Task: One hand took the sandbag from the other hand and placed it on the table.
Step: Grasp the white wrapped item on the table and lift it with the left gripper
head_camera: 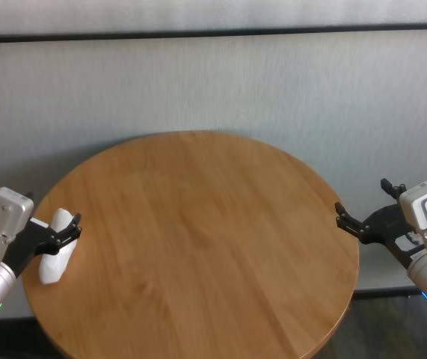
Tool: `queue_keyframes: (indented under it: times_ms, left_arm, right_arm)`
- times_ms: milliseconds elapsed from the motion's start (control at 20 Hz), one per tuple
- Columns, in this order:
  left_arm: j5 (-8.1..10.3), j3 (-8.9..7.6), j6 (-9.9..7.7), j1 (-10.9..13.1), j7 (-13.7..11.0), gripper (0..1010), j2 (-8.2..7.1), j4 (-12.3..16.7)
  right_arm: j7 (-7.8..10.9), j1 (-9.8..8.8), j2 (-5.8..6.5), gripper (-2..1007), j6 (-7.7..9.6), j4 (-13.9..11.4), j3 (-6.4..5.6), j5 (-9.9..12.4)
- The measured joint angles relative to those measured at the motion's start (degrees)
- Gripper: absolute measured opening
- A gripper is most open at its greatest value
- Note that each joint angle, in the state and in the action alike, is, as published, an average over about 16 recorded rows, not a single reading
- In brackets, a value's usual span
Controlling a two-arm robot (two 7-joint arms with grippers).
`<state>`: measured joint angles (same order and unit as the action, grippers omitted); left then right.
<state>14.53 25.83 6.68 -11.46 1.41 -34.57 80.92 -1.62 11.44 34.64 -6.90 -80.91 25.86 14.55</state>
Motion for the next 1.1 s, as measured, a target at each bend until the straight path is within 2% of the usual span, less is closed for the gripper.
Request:
queue_keyframes:
  times_ms: [250, 500, 1100]
  left_arm:
    - [0.56, -0.35, -1.28, -0.04, -0.6, 1002, 0.44, 0.17]
    - [1.52, -1.03, -3.61, -0.08, -1.31, 1002, 1.26, 0.51]
    - [4.11, -3.43, -12.54, 0.37, -2.19, 1002, 3.03, 3.56]
  right_arm:
    - [0.0, 0.0, 0.0, 1001, 0.0, 0.0, 0.0, 0.0]
    - [0.0, 0.0, 0.0, 1001, 0.0, 0.0, 0.0, 0.0]
    - [0.0, 0.0, 0.0, 1001, 0.0, 0.0, 0.0, 0.0]
